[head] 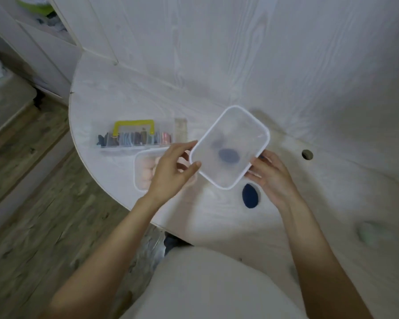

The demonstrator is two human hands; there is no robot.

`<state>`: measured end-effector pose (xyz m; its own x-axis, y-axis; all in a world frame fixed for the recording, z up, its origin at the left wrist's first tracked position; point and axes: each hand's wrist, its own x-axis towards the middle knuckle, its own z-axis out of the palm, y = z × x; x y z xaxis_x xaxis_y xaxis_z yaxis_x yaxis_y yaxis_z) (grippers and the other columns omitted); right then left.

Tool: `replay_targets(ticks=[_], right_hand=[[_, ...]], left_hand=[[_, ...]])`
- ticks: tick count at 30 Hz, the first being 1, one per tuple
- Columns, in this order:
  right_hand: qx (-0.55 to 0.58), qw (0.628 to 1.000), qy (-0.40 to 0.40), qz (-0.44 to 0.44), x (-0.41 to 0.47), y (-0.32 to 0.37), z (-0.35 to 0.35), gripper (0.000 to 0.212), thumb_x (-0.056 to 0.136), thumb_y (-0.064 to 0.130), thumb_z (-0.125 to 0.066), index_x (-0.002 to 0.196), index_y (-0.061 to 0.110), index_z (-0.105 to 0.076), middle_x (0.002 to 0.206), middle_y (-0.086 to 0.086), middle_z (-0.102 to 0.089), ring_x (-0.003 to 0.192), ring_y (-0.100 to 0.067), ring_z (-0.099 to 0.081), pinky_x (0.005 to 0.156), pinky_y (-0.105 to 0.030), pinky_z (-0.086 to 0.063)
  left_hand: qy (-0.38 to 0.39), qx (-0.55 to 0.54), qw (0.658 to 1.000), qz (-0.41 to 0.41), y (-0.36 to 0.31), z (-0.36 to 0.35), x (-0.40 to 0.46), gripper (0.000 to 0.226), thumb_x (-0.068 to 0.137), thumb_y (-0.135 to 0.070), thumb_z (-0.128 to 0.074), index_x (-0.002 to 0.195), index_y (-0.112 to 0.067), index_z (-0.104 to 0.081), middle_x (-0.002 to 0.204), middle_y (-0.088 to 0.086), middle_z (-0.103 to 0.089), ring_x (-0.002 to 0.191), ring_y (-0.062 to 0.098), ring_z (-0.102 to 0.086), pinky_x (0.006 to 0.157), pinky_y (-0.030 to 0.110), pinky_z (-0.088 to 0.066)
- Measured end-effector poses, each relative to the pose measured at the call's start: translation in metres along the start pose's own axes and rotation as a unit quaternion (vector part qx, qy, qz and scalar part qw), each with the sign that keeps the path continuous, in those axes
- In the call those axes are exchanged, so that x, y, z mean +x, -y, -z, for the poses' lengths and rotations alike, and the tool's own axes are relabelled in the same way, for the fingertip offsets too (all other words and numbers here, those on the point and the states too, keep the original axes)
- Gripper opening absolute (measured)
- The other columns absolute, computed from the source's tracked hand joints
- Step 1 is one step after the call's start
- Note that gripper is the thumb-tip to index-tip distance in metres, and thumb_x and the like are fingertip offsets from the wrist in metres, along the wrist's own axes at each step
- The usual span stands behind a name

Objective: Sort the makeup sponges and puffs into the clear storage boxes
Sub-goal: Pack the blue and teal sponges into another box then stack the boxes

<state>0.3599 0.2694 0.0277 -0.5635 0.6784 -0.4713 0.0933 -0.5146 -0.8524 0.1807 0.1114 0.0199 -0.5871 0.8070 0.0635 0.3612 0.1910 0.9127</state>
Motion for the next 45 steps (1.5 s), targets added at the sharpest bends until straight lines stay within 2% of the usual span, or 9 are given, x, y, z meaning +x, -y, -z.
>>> replay_targets(ticks=[3,5,14,18,22,24,36,41,45], right_hand=[[-0.021,0.999,0.032,-0.019,-0.033,-0.027,0.01,0.012,0.089,0.008,-0.059,0.098,0.005,-0.051,0.094,-0.009,-0.064,0.081,-0.017,-0.067,0.073,-0.032,-0.057],[-0.032,0.999,0.025,-0.029,-0.048,-0.046,0.013,0.014,0.088,0.006,-0.06,0.094,0.006,-0.048,0.085,-0.008,-0.061,0.073,-0.013,-0.066,0.074,-0.033,-0.057],[-0.073,0.99,0.052,-0.107,-0.08,-0.113,0.02,0.025,0.083,0.013,-0.069,0.098,0.005,-0.051,0.104,-0.013,-0.064,0.091,-0.02,-0.066,0.078,-0.032,-0.057],[-0.086,0.989,0.038,-0.118,-0.08,-0.131,0.021,0.029,0.082,0.015,-0.071,0.102,0.005,-0.053,0.11,-0.012,-0.064,0.099,-0.021,-0.065,0.084,-0.033,-0.056],[-0.079,0.99,0.029,-0.112,-0.081,-0.133,0.02,0.023,0.081,0.014,-0.072,0.092,0.007,-0.053,0.097,-0.014,-0.067,0.091,-0.023,-0.068,0.081,-0.034,-0.057],[-0.082,0.99,0.02,-0.115,-0.083,-0.134,0.018,0.028,0.079,0.015,-0.073,0.097,0.004,-0.055,0.1,-0.016,-0.068,0.093,-0.024,-0.068,0.078,-0.032,-0.058],[-0.064,0.989,-0.048,-0.126,-0.09,-0.141,0.012,0.03,0.076,0.016,-0.077,0.095,0.003,-0.058,0.094,-0.012,-0.068,0.088,-0.022,-0.069,0.078,-0.03,-0.058],[-0.129,0.983,-0.128,-0.037,-0.092,-0.145,0.005,0.022,0.076,0.017,-0.077,0.089,0.009,-0.06,0.09,-0.006,-0.068,0.081,-0.016,-0.069,0.074,-0.031,-0.059],[-0.143,0.982,-0.118,-0.041,-0.091,-0.141,0.006,0.027,0.077,0.018,-0.076,0.092,0.006,-0.057,0.091,-0.005,-0.067,0.077,-0.013,-0.069,0.073,-0.03,-0.059]], left_hand=[[0.006,0.034,0.999,0.021,0.009,-0.005,-0.033,0.04,0.085,-0.017,-0.064,0.124,-0.017,-0.058,0.115,0.0,-0.057,0.088,0.003,-0.056,0.073,0.015,-0.049],[0.007,0.048,0.998,0.031,0.013,-0.008,-0.054,0.039,0.084,-0.017,-0.063,0.123,-0.019,-0.058,0.112,0.0,-0.058,0.088,0.005,-0.056,0.073,0.014,-0.048],[0.016,0.083,0.99,0.116,0.042,-0.013,-0.126,0.039,0.088,-0.006,-0.058,0.126,-0.018,-0.057,0.117,0.003,-0.057,0.091,0.012,-0.057,0.077,0.021,-0.049],[0.048,0.141,0.984,0.101,0.051,-0.024,-0.133,0.054,0.089,-0.029,-0.061,0.138,-0.019,-0.042,0.133,0.006,-0.045,0.117,0.019,-0.045,0.097,0.031,-0.044],[0.119,0.282,0.95,0.063,0.047,-0.046,-0.134,0.103,0.068,-0.069,-0.063,0.148,-0.021,-0.02,0.155,0.006,-0.011,0.14,0.024,-0.01,0.112,0.037,-0.017],[0.128,0.325,0.936,0.049,0.046,-0.052,-0.136,0.116,0.061,-0.074,-0.064,0.149,-0.02,-0.012,0.156,0.008,-0.001,0.141,0.026,-0.002,0.113,0.039,-0.013],[0.13,0.329,0.935,0.028,0.048,-0.052,-0.136,0.114,0.063,-0.063,-0.072,0.149,-0.017,-0.012,0.155,0.01,-0.002,0.14,0.027,-0.001,0.111,0.043,-0.022],[0.125,0.316,0.94,0.04,0.046,-0.052,-0.136,0.114,0.063,-0.067,-0.07,0.149,-0.019,-0.014,0.155,0.008,-0.004,0.139,0.026,-0.003,0.109,0.043,-0.027],[0.152,0.338,0.929,0.024,0.05,-0.047,-0.138,0.126,0.05,-0.09,-0.045,0.15,-0.024,-0.007,0.157,0.008,0.008,0.143,0.027,0.006,0.113,0.048,-0.008]])
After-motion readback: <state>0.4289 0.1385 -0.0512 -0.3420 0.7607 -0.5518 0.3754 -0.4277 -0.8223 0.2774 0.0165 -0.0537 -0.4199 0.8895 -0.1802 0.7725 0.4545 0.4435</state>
